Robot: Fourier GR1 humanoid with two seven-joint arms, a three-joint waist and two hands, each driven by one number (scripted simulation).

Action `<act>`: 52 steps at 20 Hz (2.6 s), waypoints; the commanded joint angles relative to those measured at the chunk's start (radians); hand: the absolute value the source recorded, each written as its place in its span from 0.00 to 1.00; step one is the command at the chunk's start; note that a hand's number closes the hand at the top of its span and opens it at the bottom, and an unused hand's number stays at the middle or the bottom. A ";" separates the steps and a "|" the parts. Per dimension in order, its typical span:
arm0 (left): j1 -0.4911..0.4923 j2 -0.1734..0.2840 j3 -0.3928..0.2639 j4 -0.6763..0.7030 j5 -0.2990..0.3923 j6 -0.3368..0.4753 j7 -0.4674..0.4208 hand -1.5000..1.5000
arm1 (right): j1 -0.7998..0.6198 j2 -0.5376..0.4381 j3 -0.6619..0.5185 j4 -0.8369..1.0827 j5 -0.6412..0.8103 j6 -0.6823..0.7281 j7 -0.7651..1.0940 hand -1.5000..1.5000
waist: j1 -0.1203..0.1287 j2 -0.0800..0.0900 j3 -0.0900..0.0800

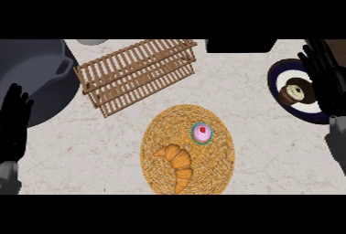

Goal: Pick the croissant from the placemat and place it in the tiered shelf

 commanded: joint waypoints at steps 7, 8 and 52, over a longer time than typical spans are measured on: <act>-0.093 -0.087 -0.162 -0.056 -0.055 -0.063 -0.055 0.50 | -0.202 0.212 0.451 -0.098 0.282 0.080 0.034 1.00 | 0.055 0.034 -0.002; -0.079 -0.076 -0.160 -0.086 -0.055 -0.070 -0.050 0.50 | -0.165 0.378 0.475 -0.032 0.149 0.087 0.091 0.00 | 0.065 0.036 0.003; -0.027 -0.167 -0.109 -0.165 -0.181 -0.046 0.015 0.50 | -0.330 0.245 0.853 -0.330 1.003 0.665 0.520 0.00 | 0.022 0.029 0.004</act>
